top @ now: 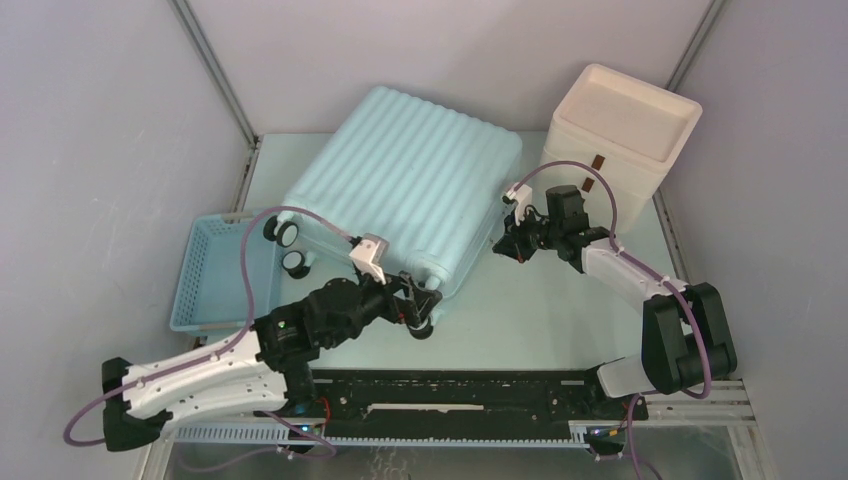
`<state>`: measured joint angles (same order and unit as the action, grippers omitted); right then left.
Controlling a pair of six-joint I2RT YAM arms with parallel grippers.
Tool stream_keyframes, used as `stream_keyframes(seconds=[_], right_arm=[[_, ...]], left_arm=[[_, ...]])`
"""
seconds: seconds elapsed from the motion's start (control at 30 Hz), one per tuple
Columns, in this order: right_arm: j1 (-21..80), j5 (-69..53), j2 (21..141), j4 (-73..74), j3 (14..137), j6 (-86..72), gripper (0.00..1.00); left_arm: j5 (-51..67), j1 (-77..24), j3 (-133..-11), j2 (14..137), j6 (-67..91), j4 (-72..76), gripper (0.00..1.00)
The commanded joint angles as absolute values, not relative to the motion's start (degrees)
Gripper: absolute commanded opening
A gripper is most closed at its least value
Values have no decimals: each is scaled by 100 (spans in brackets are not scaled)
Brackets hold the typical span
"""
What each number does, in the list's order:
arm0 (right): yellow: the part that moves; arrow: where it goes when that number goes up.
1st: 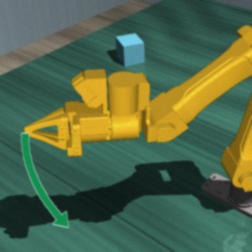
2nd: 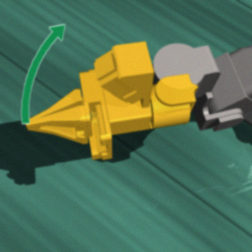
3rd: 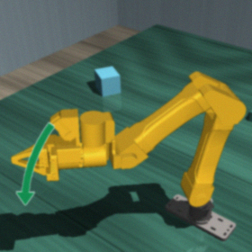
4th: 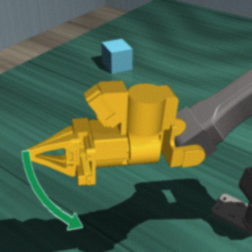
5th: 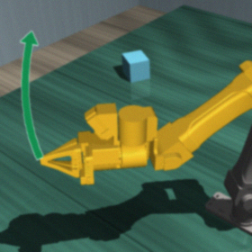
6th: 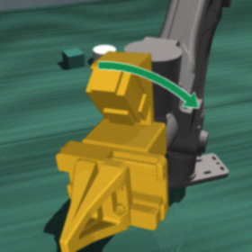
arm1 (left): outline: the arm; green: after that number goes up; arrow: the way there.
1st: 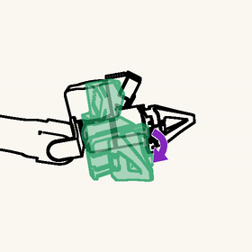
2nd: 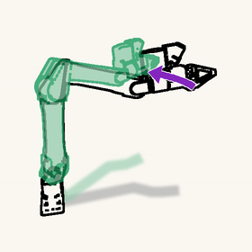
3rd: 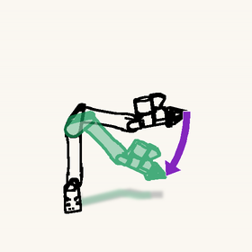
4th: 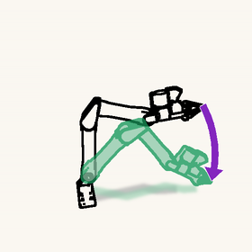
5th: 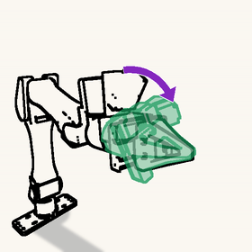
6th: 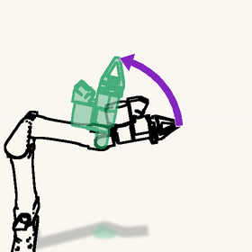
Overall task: Open, take out, and arrange the luggage
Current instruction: Unzip the luggage at the center of the board.
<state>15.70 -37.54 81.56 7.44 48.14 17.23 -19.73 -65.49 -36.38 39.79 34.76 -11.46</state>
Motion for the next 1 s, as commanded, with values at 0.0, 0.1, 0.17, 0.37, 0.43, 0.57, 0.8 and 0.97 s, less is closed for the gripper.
stream_keyframes(seconds=[0.0, 0.1, 0.17, 0.37, 0.43, 0.57, 0.8, 0.97], right_arm=[[1336, -3375, 8130, 492, 5045, 1723, 0], [1319, -3392, 8130, 492, 5045, 1714, 0], [1318, -3409, 8138, 490, 5045, 1714, 0], [1310, -3421, 8121, 492, 5045, 1721, 0], [1307, -3407, 8117, 498, 5045, 1740, 0], [1284, -3353, 8112, 501, 5045, 1837, 0], [1206, -3102, 8095, 460, 5043, 2065, 0], [1156, -2764, 8086, 325, 5045, 2274, 0]], left_arm=[[-2775, -6803, -4381, 4562, 3694, -1809, 98], [-3150, -6976, -4791, 4971, 3769, -2313, 96], [-3261, -7048, -4995, 5196, 3770, -2541, 92], [-3239, -7141, -5301, 5580, 3728, -2800, 78], [-3191, -7145, -5332, 5643, 3714, -2836, 74], [-3134, -7146, -5316, 5637, 3648, -2876, 50], [-3146, -7146, -5111, 5357, 3480, -2962, 14], [-3108, -7146, -4940, 5046, 3254, -3020, 6]])
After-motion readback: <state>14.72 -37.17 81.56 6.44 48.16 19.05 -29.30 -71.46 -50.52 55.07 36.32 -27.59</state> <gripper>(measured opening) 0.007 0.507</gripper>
